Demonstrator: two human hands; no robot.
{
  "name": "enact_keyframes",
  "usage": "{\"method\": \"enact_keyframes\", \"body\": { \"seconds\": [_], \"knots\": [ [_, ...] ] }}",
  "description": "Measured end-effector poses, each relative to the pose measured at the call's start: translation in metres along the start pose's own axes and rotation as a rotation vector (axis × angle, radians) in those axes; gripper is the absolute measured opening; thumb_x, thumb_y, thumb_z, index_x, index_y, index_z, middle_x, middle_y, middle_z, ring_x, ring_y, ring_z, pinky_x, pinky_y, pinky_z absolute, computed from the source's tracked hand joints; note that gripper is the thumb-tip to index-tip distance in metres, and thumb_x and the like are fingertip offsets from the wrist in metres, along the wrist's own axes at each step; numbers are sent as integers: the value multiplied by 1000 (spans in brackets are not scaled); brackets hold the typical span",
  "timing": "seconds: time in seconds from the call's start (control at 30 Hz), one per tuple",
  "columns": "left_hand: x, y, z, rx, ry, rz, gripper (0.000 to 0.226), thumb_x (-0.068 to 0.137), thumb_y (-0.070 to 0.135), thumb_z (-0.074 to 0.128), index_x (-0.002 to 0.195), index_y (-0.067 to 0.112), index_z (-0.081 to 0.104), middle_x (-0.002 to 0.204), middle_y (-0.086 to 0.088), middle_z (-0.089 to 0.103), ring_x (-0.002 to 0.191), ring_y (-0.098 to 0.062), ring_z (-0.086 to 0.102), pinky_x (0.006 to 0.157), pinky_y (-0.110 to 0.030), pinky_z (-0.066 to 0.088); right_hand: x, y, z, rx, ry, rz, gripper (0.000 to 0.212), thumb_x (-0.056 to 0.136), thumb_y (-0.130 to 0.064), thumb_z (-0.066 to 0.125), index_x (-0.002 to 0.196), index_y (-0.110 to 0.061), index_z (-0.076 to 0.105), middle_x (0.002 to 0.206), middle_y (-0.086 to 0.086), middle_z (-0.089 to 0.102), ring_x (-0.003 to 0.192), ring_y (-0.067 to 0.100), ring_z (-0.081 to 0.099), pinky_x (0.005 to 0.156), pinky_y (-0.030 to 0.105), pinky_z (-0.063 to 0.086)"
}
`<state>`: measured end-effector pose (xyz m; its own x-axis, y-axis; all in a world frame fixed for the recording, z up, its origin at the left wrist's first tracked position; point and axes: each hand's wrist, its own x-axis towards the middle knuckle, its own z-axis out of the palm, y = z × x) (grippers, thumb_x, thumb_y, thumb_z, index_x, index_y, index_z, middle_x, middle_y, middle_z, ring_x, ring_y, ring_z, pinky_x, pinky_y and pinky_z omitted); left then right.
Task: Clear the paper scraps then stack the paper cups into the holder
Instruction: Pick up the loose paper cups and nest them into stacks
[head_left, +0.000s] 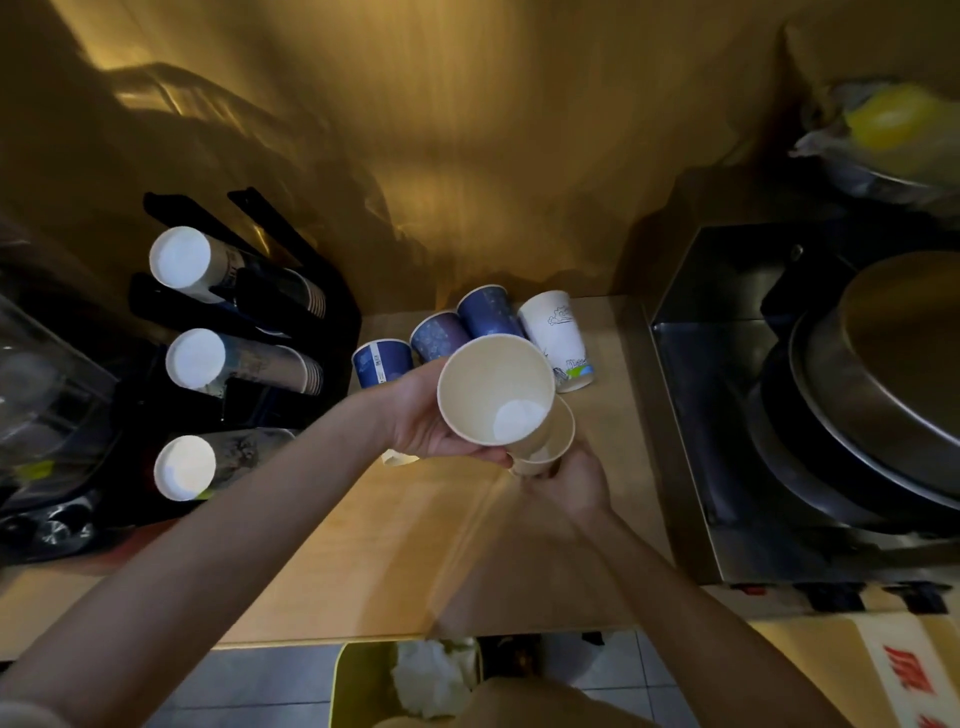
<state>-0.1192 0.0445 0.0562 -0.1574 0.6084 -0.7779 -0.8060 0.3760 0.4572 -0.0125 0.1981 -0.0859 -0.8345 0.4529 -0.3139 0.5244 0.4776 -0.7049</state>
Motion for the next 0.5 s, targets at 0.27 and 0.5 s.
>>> {"method": "enact_keyframes", "body": {
  "seconds": [0.27,0.5],
  "knots": [
    [10,6,18,79,69,-1,45,74,45,54,107,15,51,98,-17,62,70,-37,70,60,-34,60,-4,-2,-5,106,-67,-6,34,71,-17,71,104,-21,63,93,-8,64,77,5,59,57,2,41],
    [29,4,16,311,321,-84,58,85,58,41,121,13,44,78,-22,70,55,-27,71,46,-27,59,-4,-6,-2,82,7,-3,42,61,-29,74,100,-19,65,101,4,71,94,23,65,76,26,49]
  ]
}}
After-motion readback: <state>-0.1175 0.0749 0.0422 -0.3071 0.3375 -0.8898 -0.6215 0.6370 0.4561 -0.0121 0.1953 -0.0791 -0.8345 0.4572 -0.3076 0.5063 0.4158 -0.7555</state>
